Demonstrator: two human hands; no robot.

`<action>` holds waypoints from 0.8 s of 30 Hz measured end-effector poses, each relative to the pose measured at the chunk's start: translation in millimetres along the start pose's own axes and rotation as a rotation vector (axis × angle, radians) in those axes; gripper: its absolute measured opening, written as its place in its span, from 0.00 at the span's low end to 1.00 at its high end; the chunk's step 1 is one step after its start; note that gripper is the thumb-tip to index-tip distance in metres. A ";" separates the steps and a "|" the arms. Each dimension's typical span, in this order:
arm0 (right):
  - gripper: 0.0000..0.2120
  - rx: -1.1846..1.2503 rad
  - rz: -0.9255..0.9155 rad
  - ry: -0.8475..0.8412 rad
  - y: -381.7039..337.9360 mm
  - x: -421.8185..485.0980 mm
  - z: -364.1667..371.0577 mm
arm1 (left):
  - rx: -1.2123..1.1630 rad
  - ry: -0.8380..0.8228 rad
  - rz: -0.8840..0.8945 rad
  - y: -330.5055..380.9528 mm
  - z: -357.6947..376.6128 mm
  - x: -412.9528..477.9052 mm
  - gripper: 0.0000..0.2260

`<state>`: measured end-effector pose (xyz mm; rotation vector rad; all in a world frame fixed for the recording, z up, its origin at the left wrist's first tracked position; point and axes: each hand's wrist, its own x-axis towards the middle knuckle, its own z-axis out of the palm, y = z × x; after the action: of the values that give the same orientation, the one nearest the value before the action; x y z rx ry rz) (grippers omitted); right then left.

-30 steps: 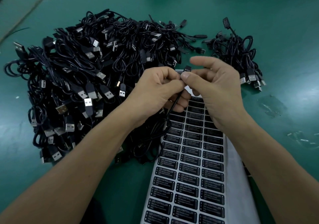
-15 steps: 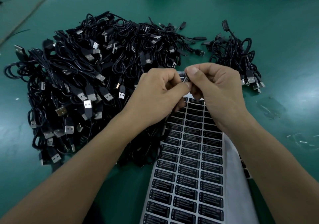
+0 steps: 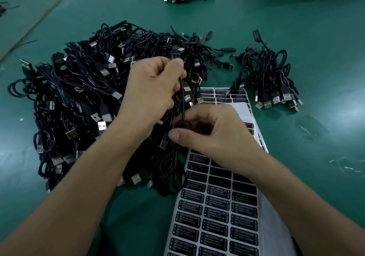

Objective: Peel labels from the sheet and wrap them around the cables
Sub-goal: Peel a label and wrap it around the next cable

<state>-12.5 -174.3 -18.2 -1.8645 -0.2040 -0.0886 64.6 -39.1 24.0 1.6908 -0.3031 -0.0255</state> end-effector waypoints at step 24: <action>0.13 -0.681 0.239 0.636 8.5 49.1 -120.3 | -0.318 0.271 -0.222 0.1 -18.0 12.1 0.06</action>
<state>42.4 -286.7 17.9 -2.4043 0.5532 -0.6382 79.7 -24.3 28.7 1.3840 0.0903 -0.0085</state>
